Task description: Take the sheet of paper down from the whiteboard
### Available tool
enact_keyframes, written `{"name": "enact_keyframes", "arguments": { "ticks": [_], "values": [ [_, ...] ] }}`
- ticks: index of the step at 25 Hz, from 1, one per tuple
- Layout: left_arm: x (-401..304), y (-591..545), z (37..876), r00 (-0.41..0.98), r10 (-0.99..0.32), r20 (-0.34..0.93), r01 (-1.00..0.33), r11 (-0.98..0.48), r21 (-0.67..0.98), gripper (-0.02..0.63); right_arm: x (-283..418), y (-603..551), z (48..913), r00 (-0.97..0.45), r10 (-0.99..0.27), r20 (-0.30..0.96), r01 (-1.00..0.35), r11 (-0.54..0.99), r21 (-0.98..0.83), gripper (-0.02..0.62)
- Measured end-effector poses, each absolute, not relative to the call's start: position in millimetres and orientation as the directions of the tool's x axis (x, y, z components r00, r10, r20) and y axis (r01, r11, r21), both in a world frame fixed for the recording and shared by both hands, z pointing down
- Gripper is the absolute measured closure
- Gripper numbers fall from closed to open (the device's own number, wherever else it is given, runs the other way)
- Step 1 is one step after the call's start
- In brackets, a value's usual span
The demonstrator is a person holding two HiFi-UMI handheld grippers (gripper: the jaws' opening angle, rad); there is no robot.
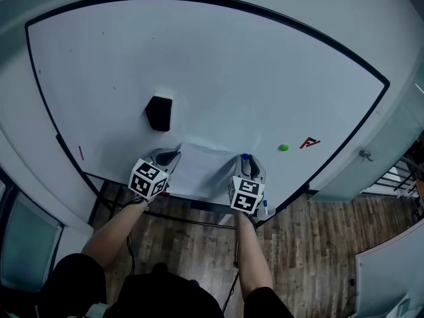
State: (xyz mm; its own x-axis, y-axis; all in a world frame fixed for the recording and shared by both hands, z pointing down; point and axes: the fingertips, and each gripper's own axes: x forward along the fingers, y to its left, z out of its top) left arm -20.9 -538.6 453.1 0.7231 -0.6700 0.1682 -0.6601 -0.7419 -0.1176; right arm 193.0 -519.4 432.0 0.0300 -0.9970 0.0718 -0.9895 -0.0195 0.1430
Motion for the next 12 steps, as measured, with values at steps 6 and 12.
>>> {"name": "enact_keyframes", "arguments": {
  "ticks": [6,12],
  "values": [
    [-20.7,-534.1,453.7,0.719,-0.672,0.175,-0.658,-0.740,-0.137,0.586,194.3,-513.8,433.7,0.007,-0.997,0.074,-0.991,0.003,0.135,0.462],
    [-18.5,-521.5,457.7,0.714,-0.675,0.187,-0.657,-0.738,-0.157,0.586,200.3,-496.5,441.3,-0.003,-0.997,0.083,-0.993,0.013,0.117,0.462]
  ]
}}
